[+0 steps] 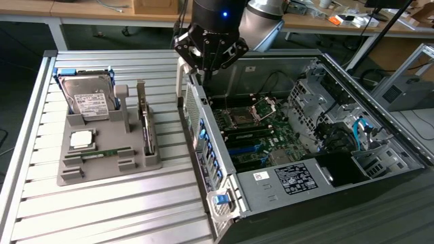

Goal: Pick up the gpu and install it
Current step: 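Reach for the gpu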

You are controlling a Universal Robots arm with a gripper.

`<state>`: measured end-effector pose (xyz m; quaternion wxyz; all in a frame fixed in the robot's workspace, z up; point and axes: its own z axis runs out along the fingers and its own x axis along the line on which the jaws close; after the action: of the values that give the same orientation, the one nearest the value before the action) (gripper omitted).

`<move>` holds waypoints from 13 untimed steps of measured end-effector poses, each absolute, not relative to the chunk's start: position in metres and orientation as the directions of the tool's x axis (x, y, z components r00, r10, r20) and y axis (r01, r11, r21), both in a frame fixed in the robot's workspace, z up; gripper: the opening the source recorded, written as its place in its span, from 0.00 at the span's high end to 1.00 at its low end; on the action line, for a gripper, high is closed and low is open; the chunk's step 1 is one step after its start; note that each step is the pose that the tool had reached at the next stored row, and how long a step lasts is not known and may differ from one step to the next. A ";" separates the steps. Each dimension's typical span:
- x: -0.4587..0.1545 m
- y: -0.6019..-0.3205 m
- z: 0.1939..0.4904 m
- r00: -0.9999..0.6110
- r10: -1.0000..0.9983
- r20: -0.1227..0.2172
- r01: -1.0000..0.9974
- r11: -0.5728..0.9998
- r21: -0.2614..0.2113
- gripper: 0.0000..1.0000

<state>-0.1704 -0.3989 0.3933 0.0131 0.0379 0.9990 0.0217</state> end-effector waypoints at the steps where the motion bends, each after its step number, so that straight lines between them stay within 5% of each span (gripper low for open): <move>1: -0.171 -0.399 0.393 -0.997 0.076 -0.024 0.075 0.996 0.044 0.89; 13: -0.176 -0.399 0.393 -0.997 0.076 -0.024 0.075 0.996 0.044 0.89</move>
<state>-0.1758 -0.3989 0.3933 0.0130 0.0379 0.9990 0.0217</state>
